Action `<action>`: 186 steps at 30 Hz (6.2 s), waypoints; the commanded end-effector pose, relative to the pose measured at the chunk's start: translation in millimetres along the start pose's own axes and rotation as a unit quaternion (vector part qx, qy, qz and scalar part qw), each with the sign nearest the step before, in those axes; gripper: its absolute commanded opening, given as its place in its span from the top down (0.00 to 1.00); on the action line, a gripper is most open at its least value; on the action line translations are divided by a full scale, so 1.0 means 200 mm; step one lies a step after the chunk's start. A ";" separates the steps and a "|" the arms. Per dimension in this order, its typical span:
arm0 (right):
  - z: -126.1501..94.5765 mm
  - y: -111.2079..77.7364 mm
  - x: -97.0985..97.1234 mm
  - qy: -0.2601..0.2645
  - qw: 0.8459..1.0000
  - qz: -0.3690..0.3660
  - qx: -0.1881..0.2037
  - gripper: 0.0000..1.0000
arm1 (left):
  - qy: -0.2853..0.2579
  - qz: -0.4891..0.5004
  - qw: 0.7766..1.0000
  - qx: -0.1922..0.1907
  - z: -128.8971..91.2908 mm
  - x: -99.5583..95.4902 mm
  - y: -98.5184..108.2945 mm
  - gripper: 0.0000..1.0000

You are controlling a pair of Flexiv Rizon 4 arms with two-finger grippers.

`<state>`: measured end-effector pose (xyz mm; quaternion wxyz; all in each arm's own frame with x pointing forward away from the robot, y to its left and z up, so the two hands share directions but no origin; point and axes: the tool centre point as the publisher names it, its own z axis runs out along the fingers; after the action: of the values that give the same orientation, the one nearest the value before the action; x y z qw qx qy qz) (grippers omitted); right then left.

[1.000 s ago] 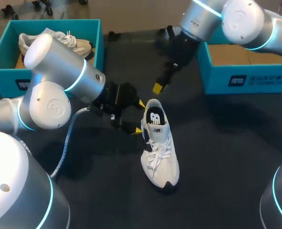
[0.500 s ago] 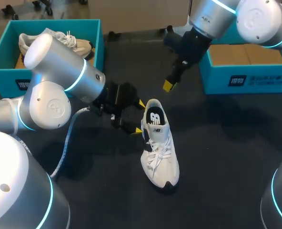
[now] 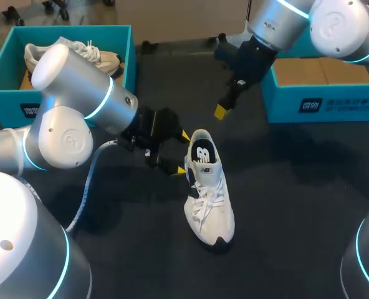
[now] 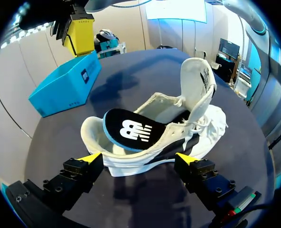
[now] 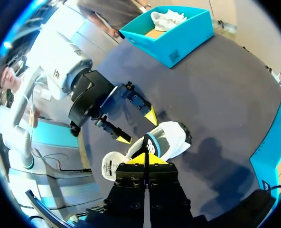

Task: Take the shoe out of the shoebox, open the shoe tongue, remove and reinsert the insole, then place the shoe into the shoebox

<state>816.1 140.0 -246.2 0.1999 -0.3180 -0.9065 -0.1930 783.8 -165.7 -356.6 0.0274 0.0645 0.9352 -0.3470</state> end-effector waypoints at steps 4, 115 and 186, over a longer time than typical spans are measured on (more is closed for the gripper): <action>-0.03 -0.04 -0.03 -0.097 0.991 0.089 -0.014 1.00 | 0.010 0.012 0.999 0.031 -0.24 0.00 0.03 0.00; 0.53 -0.09 -0.05 -0.285 0.906 0.312 -0.041 1.00 | -0.074 0.088 0.993 -0.022 -0.85 -0.24 0.28 0.00; 0.62 -0.08 -0.05 -0.284 0.908 0.307 0.038 1.00 | -0.074 0.088 0.993 -0.022 -0.85 -0.24 0.28 0.00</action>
<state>780.9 188.1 -376.4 -0.0162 -0.6188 -0.7854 0.0053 838.3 -17.2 -260.1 0.1283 0.1199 0.9283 -0.3278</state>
